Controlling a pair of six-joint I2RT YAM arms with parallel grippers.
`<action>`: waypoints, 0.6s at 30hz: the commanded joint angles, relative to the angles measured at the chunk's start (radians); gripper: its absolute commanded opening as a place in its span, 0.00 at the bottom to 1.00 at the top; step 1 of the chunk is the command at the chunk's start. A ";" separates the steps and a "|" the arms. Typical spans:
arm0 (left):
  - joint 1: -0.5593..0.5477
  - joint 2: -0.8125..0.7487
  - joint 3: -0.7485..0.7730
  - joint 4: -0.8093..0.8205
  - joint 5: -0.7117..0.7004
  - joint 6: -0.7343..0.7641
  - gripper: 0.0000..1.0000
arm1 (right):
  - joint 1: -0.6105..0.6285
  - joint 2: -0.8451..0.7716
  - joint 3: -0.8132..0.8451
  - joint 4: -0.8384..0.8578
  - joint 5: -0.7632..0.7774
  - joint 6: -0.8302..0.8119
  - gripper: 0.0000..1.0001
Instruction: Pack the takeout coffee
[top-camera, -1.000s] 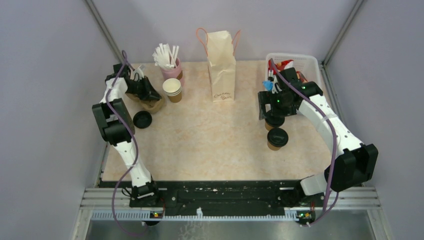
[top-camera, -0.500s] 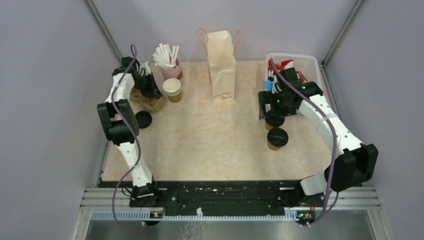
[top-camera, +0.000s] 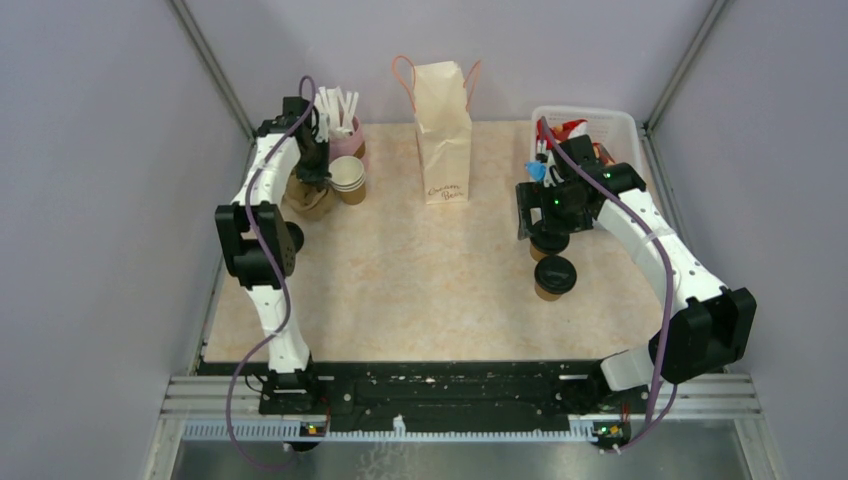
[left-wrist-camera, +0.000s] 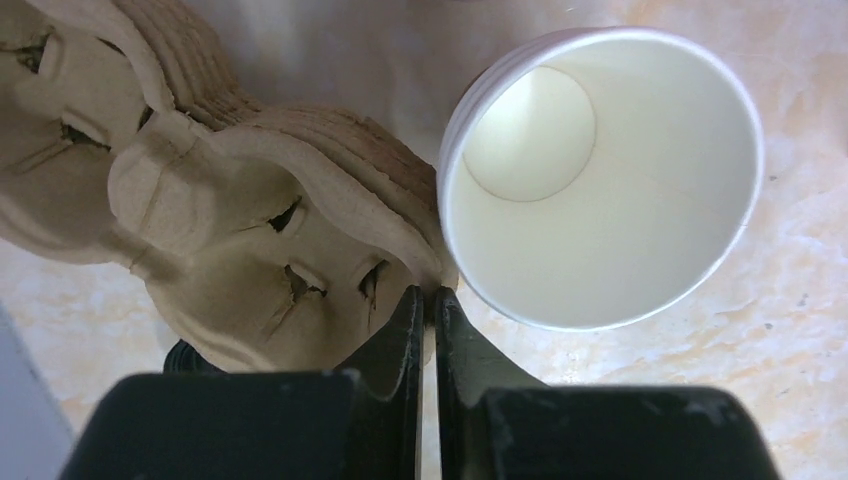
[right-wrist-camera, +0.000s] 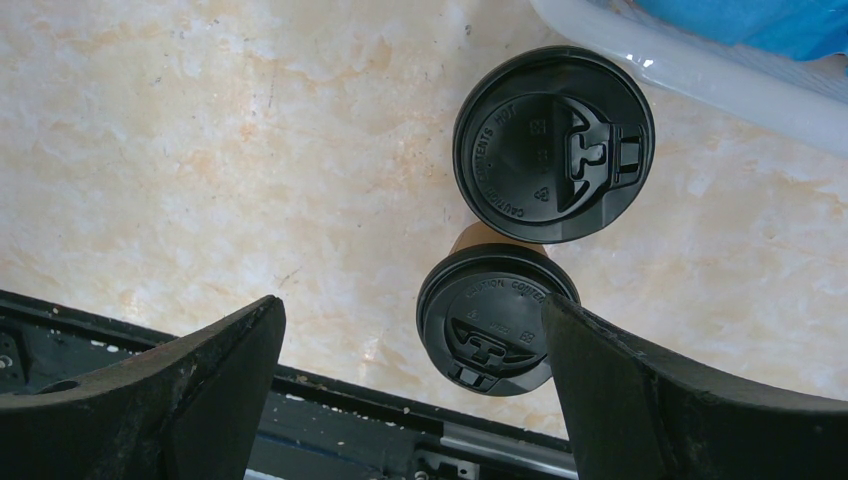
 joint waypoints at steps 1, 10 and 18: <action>0.012 -0.063 0.022 -0.022 -0.097 0.008 0.00 | 0.012 -0.030 0.005 0.019 -0.004 -0.010 0.99; -0.065 -0.099 0.050 -0.017 -0.334 0.016 0.00 | 0.019 -0.032 0.008 0.019 -0.004 -0.010 0.99; -0.165 -0.073 0.029 -0.044 -0.676 0.008 0.00 | 0.030 -0.033 0.013 0.016 -0.011 -0.008 0.99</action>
